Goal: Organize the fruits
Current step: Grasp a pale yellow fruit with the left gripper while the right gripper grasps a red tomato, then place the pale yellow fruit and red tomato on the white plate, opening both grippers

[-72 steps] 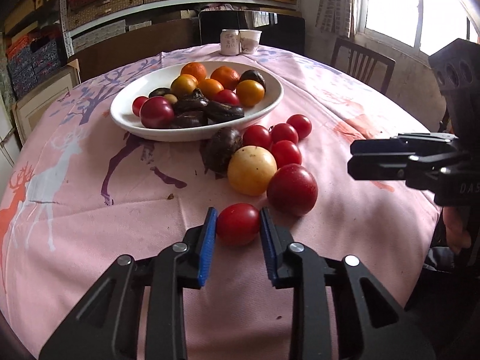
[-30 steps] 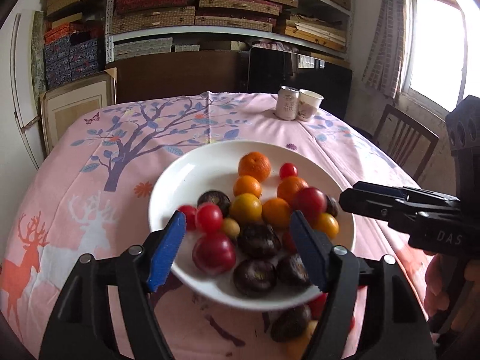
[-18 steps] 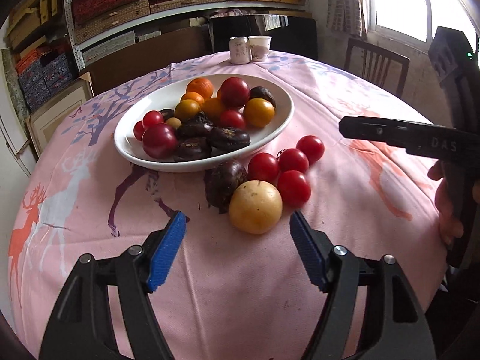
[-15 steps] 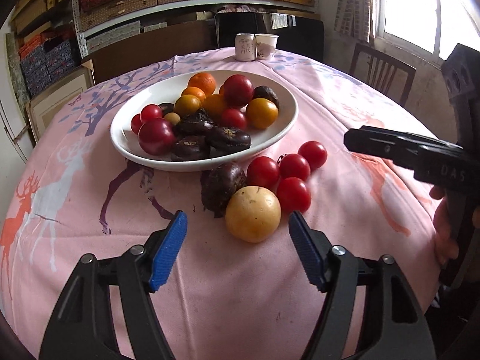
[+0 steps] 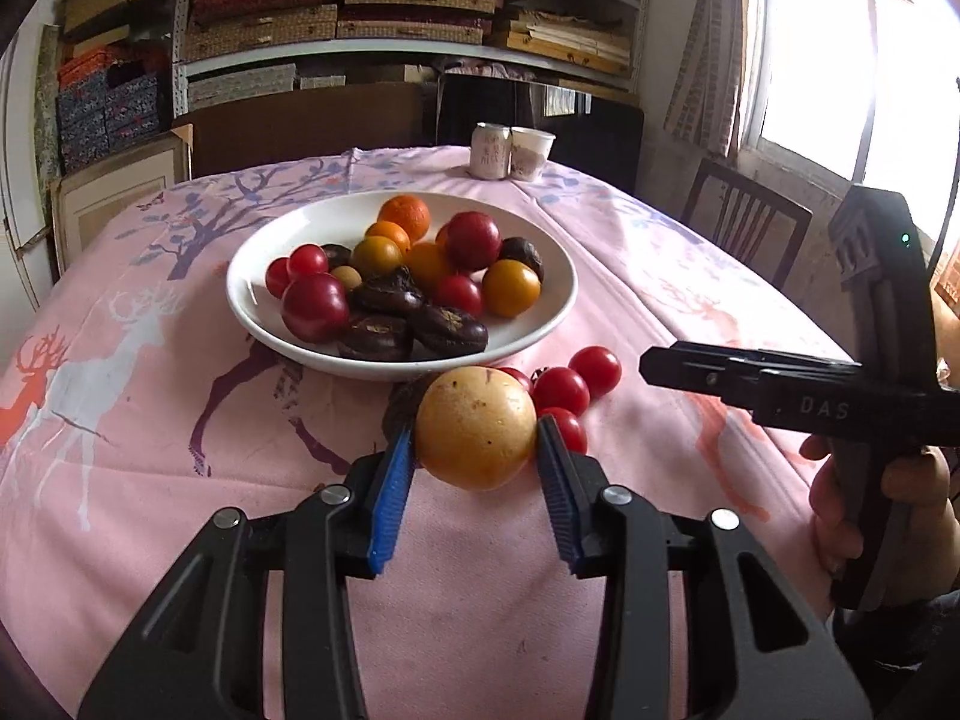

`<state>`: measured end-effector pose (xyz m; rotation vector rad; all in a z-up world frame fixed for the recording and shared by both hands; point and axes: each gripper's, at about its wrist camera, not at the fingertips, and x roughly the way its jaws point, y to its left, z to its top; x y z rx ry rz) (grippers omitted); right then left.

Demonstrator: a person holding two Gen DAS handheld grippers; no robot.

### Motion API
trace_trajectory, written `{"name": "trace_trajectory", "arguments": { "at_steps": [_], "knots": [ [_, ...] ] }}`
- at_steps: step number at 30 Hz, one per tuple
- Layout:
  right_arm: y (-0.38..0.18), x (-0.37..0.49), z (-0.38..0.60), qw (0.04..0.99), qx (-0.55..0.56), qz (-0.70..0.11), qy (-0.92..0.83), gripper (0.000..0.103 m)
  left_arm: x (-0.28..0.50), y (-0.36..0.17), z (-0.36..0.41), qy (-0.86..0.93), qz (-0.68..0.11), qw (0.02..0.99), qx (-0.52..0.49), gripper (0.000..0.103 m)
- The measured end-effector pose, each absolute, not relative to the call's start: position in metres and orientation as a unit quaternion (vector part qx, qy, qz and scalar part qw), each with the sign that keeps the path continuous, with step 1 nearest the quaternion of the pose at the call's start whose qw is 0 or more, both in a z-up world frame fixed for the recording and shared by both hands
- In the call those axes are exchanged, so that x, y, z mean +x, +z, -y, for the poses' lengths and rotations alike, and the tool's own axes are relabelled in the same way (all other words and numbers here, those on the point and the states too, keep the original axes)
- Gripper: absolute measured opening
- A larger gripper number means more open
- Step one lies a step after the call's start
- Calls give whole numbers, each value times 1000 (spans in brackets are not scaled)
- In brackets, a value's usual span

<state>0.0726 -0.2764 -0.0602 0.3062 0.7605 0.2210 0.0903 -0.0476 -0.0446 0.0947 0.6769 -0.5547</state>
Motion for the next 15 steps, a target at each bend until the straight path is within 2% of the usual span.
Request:
{"name": "trace_trajectory", "arguments": {
  "at_steps": [2,11,12,15],
  "knots": [
    [-64,83,275,901,149,-393,106,41,94,-44,43,-265,-330,906,30,39],
    [-73,113,269,878,165,-431,123,41,96,-44,38,-266,-333,904,17,39],
    [-74,113,271,875,175,-432,130,34,96,-44,37,-267,-333,904,15,39],
    [-75,111,273,871,187,-431,143,32,96,-44,37,-268,-332,904,15,40]
  ]
}}
